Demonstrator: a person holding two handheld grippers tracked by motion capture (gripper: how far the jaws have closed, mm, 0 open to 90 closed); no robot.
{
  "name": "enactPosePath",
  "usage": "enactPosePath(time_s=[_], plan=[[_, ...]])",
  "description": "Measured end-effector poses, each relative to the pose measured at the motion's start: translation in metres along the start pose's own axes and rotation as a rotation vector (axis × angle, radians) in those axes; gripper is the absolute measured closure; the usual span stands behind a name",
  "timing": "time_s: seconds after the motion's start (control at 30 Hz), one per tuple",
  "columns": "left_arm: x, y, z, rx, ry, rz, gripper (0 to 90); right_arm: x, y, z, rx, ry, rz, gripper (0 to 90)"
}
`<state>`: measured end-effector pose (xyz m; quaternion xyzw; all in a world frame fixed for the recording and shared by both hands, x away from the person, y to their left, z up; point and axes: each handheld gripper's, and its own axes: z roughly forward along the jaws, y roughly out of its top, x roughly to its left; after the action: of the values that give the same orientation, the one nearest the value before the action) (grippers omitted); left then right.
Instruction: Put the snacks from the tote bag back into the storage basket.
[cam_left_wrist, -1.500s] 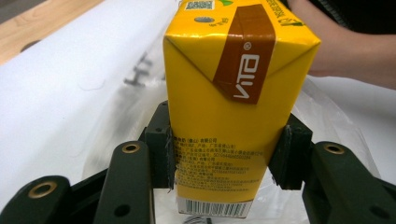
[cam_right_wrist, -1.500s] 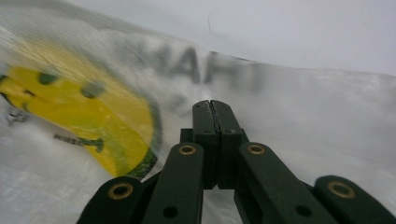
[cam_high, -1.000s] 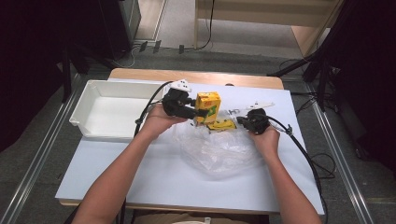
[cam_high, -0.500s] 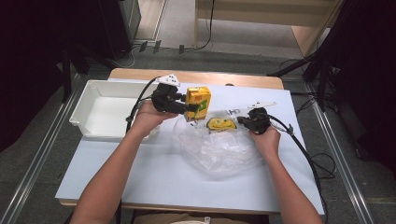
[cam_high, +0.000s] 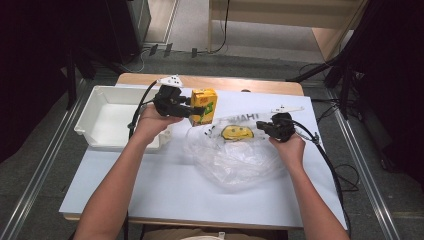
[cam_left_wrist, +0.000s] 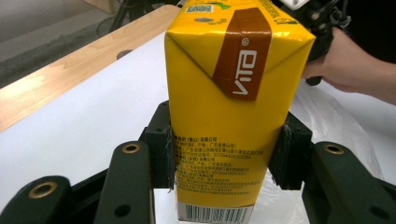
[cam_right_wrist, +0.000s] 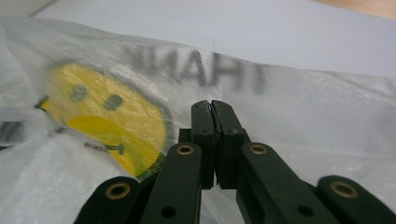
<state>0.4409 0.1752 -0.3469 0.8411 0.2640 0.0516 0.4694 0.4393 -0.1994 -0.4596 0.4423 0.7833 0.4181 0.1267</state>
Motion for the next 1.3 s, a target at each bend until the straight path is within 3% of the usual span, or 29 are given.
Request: enactPosePath(time_s=[0.13, 0.33, 0.57, 0.87, 1.3], plan=[[0.001, 0.0, -0.002, 0.001, 0.008, -0.004, 52.6, 0.003, 0.005, -0.01, -0.02, 0.025, 0.012, 89.8], [0.005, 0.001, -0.007, -0.002, 0.017, -0.001, 52.7, 0.007, 0.007, -0.023, -0.031, 0.032, 0.001, 89.8], [0.011, -0.001, -0.016, -0.014, 0.034, -0.016, 52.6, 0.017, 0.007, -0.032, -0.044, 0.073, -0.019, 88.3], [0.018, -0.004, -0.03, -0.038, 0.062, -0.035, 52.8, 0.026, 0.005, -0.038, -0.022, 0.109, -0.017, 81.9], [0.029, -0.015, -0.059, -0.061, 0.141, -0.054, 52.8, 0.048, -0.006, -0.047, 0.006, 0.172, -0.077, 68.2]])
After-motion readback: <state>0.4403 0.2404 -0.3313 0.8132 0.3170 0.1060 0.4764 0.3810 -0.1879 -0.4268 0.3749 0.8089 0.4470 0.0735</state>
